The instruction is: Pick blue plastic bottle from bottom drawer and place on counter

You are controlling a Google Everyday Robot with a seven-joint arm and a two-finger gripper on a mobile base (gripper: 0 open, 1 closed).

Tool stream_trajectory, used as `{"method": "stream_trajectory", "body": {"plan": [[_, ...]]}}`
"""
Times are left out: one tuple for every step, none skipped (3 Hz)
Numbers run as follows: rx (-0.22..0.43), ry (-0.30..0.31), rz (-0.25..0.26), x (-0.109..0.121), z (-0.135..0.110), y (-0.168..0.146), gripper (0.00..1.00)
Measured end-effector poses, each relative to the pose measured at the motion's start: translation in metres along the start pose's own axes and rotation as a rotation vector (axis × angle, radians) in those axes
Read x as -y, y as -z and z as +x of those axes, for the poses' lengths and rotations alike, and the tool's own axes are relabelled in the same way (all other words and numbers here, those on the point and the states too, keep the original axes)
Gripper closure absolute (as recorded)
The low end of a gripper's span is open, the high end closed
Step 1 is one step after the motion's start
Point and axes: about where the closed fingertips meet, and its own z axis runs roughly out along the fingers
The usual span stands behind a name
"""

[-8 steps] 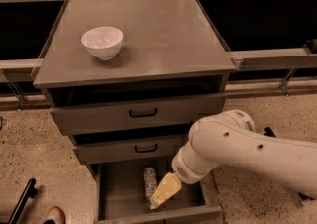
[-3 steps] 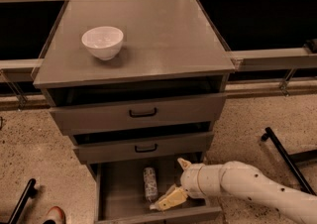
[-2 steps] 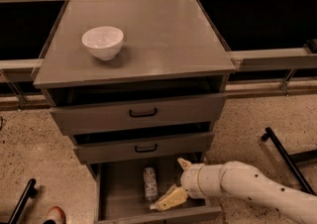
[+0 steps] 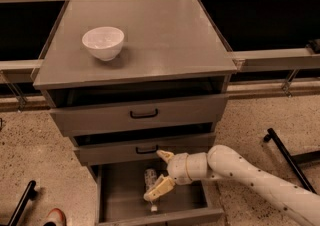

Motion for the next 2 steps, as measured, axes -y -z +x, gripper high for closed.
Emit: {"method": "stream_trajectory", "body": {"plan": [[0.113, 0.066, -0.125, 0.005, 0.007, -0.048, 0.00], [0.155, 0.069, -0.153, 0.001, 0.029, -0.067, 0.00]]}}
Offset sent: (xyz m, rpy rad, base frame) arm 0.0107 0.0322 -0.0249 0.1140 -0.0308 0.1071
